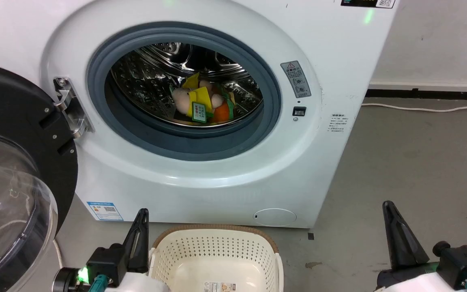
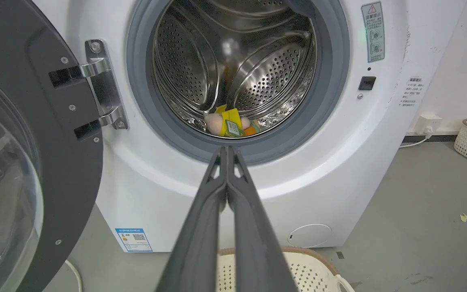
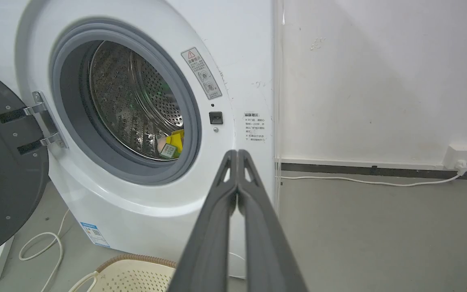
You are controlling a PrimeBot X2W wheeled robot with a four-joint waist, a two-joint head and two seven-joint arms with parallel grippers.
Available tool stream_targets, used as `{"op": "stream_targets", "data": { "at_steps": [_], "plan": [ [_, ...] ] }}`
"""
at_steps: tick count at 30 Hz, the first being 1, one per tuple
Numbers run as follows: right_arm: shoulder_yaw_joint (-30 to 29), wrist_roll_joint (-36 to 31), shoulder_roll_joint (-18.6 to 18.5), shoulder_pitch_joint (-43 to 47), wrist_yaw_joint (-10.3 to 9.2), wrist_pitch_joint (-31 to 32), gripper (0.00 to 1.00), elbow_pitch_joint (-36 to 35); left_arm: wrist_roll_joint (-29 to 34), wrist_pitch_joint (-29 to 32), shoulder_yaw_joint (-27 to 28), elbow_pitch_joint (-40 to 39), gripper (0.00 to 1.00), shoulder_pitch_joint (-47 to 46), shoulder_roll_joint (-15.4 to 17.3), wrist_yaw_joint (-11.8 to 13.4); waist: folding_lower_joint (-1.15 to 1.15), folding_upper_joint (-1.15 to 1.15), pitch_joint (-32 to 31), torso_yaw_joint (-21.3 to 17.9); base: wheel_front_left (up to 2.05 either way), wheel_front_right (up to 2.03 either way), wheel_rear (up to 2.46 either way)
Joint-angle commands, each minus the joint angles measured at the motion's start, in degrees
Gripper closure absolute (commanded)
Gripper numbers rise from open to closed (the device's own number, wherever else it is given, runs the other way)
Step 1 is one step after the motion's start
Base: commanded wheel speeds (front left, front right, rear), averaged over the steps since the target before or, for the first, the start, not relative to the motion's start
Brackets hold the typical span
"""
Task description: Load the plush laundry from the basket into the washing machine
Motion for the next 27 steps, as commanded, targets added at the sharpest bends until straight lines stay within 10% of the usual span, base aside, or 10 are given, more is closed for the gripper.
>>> {"op": "stream_targets", "data": {
  "at_steps": [1, 27],
  "plan": [
    [-0.1, -0.6, 0.0, -0.7, -0.01, 0.6, 1.00, 0.3, 0.6, 0.6, 0.3, -0.5, 1.00, -0.2, -0.3, -0.2, 0.00, 0.00, 0.0, 0.0, 0.00, 0.00, 0.00],
    [-0.3, -2.6, 0.0, -1.6, -0.02, 3.7, 1.00, 0.7, 2.1, 3.6, 2.1, -1.6, 1.00, -0.4, -1.1, -0.7, 0.00, 0.00, -0.4, 0.1, 0.00, 0.00, 0.00]
  ]
}}
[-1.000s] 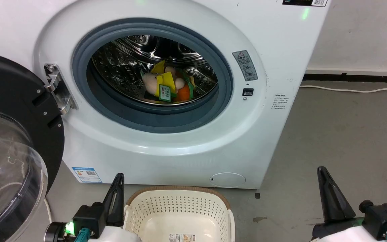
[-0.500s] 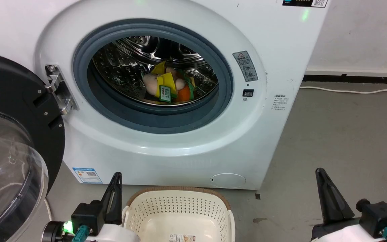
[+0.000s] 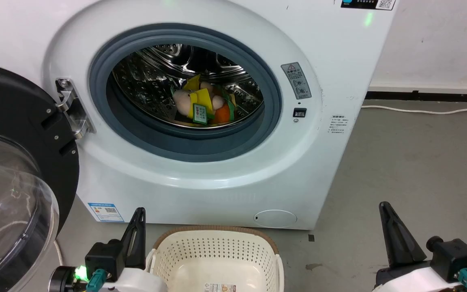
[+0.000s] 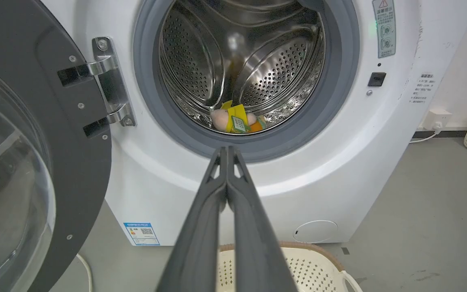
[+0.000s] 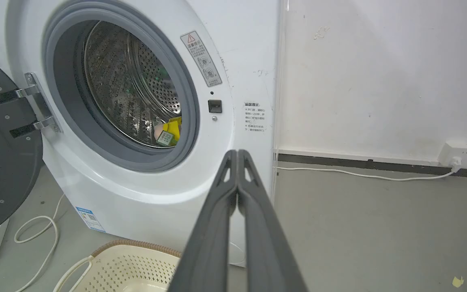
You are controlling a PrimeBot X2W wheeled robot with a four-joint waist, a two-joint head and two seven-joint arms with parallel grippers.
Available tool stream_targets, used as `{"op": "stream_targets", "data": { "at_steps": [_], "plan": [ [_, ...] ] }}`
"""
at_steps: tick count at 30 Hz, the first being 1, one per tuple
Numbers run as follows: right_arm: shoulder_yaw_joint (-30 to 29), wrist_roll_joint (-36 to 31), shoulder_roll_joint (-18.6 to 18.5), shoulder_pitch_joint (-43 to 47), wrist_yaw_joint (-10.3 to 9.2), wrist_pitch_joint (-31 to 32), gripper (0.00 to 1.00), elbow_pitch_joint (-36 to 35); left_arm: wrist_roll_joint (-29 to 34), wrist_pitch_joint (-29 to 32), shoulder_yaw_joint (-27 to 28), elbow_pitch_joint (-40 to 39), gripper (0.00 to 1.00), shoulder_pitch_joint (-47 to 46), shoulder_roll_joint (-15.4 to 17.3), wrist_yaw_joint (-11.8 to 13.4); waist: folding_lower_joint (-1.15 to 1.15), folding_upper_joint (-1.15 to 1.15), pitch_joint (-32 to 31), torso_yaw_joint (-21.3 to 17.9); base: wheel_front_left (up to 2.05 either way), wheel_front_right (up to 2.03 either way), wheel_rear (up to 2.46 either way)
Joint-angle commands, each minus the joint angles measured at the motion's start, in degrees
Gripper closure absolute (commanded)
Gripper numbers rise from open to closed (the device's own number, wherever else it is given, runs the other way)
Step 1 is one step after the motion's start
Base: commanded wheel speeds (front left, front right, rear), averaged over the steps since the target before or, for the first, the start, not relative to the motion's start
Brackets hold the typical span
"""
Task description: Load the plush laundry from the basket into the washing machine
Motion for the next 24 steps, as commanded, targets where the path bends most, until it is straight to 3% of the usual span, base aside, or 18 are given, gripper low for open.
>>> {"op": "stream_targets", "data": {
  "at_steps": [1, 24],
  "plan": [
    [-0.1, -0.6, 0.0, -0.8, -0.02, 0.3, 1.00, 0.2, 0.6, 0.3, 0.3, -0.5, 1.00, -0.4, -0.2, -0.2, 0.00, 0.00, 0.0, 0.0, 0.00, 0.00, 0.00],
    [-0.3, -2.4, -0.1, -1.6, -0.03, 3.0, 1.00, 0.6, 1.9, 3.0, 1.9, -1.5, 1.00, -0.5, -0.9, -0.7, 0.00, 0.00, -0.3, 0.1, 0.00, 0.00, 0.00]
  ]
}}
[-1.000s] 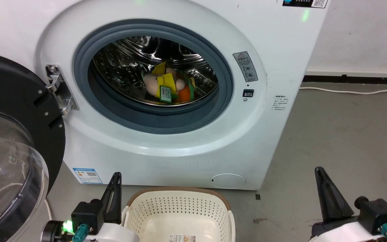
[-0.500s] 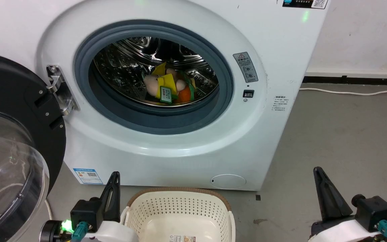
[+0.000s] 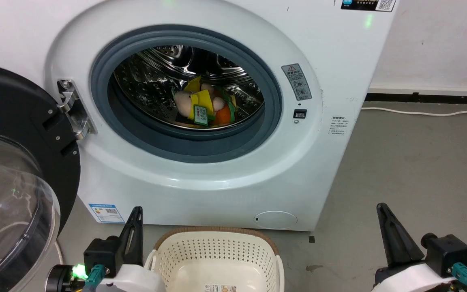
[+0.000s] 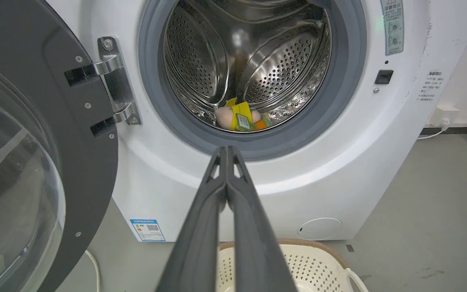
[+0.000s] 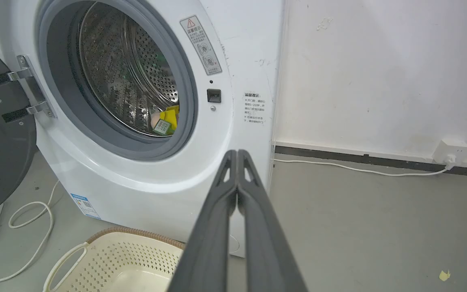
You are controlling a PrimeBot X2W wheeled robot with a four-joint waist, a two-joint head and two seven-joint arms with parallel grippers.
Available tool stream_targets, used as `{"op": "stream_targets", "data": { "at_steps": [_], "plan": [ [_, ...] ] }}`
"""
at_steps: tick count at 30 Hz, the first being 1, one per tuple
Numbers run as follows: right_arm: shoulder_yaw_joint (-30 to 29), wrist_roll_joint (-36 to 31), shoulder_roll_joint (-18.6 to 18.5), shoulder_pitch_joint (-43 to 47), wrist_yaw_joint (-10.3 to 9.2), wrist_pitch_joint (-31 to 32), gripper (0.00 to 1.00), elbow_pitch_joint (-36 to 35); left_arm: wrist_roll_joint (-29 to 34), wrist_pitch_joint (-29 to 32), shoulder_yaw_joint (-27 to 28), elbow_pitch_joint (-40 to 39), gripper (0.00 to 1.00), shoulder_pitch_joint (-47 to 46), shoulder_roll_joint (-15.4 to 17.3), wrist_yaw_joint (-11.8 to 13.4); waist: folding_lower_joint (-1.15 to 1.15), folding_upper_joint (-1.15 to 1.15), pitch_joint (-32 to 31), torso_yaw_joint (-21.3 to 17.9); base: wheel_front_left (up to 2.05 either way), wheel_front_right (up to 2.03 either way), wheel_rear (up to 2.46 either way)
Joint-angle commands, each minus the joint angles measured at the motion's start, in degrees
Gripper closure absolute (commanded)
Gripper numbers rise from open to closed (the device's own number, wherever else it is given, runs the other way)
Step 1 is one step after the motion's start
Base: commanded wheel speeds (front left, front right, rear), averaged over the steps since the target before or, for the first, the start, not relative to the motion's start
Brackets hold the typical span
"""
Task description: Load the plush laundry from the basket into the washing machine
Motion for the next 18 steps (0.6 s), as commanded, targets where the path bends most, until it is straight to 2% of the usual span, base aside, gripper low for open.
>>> {"op": "stream_targets", "data": {
  "at_steps": [1, 18],
  "plan": [
    [-0.1, -0.5, -0.1, -1.1, -0.03, 0.2, 1.00, 0.2, 0.4, 0.3, 0.4, -0.4, 1.00, -0.5, -0.1, -0.2, 0.00, 0.00, 0.0, 0.0, 0.00, 0.00, 0.00],
    [-0.2, -1.8, -0.1, -1.7, -0.04, 2.2, 1.00, 0.4, 1.4, 2.3, 1.5, -1.1, 1.00, -0.6, -0.6, -0.6, 0.00, 0.00, -0.2, 0.1, 0.00, 0.00, 0.00]
  ]
}}
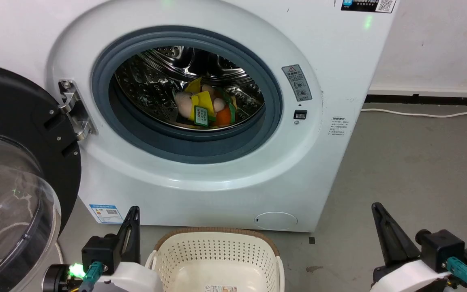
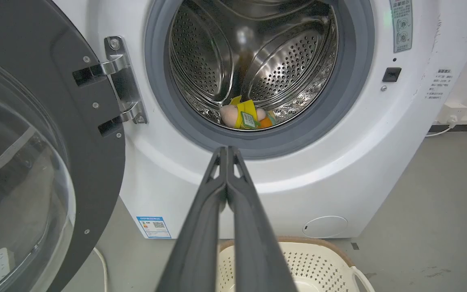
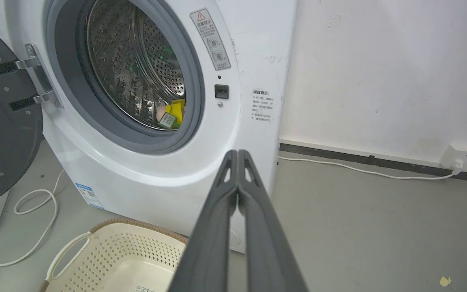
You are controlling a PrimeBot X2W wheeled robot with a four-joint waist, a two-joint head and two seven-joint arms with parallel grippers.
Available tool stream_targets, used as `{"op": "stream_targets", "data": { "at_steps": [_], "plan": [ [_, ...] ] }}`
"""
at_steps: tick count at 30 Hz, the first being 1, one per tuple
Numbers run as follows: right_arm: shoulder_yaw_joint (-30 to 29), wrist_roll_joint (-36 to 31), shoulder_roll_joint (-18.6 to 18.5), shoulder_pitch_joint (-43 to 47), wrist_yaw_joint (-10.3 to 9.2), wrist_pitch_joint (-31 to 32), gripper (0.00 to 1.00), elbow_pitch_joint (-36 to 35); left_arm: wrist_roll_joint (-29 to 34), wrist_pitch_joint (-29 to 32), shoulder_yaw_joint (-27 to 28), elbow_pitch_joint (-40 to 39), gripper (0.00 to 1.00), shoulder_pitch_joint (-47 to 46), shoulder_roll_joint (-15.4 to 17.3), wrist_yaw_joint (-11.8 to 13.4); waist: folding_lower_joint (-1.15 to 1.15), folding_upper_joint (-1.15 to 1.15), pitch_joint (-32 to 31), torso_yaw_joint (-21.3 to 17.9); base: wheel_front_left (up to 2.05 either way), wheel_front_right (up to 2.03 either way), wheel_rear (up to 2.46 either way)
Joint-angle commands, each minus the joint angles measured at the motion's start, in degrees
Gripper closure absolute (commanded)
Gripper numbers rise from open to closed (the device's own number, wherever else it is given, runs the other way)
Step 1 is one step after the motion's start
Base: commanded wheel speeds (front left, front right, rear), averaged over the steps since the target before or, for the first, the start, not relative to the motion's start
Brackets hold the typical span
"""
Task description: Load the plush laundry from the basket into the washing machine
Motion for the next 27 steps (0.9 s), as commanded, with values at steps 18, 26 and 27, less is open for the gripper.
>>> {"op": "stream_targets", "data": {
  "at_steps": [18, 26, 27],
  "plan": [
    [-0.2, -1.9, -0.1, -1.4, -0.04, 2.5, 1.00, 0.4, 1.6, 2.4, 1.5, -1.2, 1.00, -0.8, -0.9, -0.6, 0.00, 0.00, -0.3, 0.1, 0.00, 0.00, 0.00],
    [-0.3, -2.6, -0.1, -1.7, -0.04, 3.4, 1.00, 0.5, 2.0, 3.4, 2.0, -1.5, 1.00, -0.8, -1.1, -0.8, 0.00, 0.00, -0.4, 0.1, 0.00, 0.00, 0.00],
    [-0.3, -2.6, -0.1, -1.7, -0.04, 3.5, 1.00, 0.6, 2.1, 3.5, 2.1, -1.5, 1.00, -0.8, -1.1, -0.8, 0.00, 0.00, -0.4, 0.1, 0.00, 0.00, 0.00]
  ]
}}
